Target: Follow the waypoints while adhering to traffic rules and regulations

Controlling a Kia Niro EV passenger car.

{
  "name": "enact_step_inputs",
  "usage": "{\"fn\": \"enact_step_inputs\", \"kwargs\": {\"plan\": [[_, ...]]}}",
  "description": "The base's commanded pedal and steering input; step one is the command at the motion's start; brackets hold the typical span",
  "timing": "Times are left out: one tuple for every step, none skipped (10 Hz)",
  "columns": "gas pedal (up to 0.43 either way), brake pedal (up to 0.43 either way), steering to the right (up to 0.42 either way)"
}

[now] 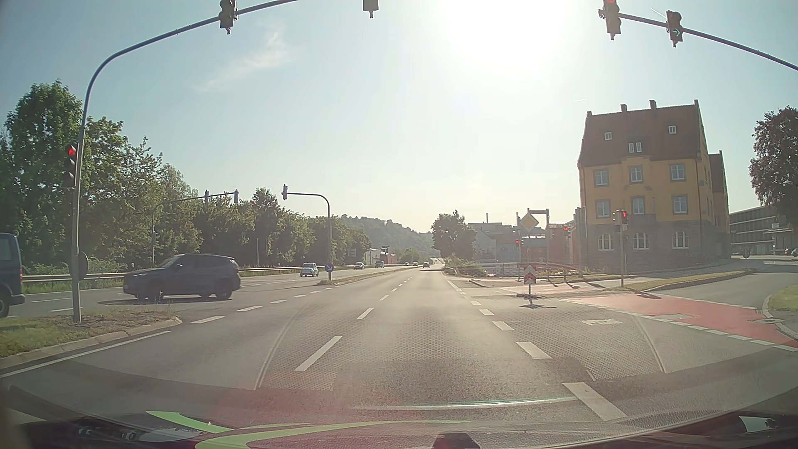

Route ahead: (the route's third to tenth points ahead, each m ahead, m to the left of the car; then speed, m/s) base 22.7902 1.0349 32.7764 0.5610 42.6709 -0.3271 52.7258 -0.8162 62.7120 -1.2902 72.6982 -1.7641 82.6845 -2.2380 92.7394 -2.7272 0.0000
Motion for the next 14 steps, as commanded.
{"fn": "enact_step_inputs", "kwargs": {"plan": [[0.0, 0.268, 0.004], [0.0, 0.268, 0.004], [0.0, 0.268, 0.004], [0.0, 0.268, 0.004], [0.0, 0.274, 0.004], [0.0, 0.268, 0.004], [0.0, 0.268, 0.004], [0.0, 0.268, 0.004], [0.0, 0.268, 0.004], [0.0, 0.268, 0.004], [0.0, 0.268, 0.004], [0.0, 0.268, 0.004], [0.0, 0.268, 0.004], [0.0, 0.268, 0.004]]}}
